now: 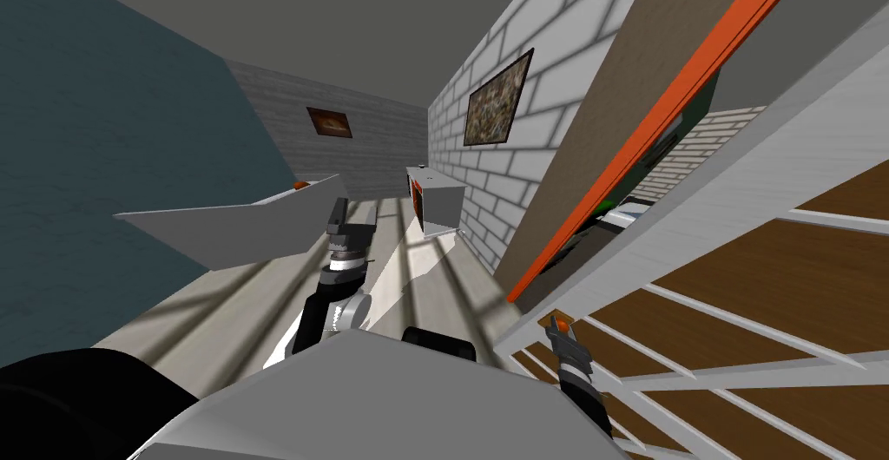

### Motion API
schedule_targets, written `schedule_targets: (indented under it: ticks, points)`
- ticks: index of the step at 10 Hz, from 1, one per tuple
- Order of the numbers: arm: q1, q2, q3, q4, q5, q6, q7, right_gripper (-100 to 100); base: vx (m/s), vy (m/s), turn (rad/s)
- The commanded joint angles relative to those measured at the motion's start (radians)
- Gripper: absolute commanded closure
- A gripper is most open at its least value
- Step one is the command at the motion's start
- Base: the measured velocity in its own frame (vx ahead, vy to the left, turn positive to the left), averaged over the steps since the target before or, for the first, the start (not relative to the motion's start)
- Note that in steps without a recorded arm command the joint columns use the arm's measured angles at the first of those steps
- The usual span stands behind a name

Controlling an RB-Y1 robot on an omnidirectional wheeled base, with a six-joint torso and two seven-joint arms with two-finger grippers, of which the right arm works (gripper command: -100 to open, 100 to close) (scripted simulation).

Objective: Pull the door open

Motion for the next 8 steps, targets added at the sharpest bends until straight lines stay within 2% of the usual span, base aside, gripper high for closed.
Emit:
schedule_targets:
  ticks: [1,8]
  points:
    - [0.008,-0.005,0.013,-0.004,0.010,-0.010,-0.012,100,-0.111,0.008,0.039]
    - [0.059,-0.040,0.096,-0.030,0.077,-0.076,-0.089,100,-0.222,0.002,0.049]
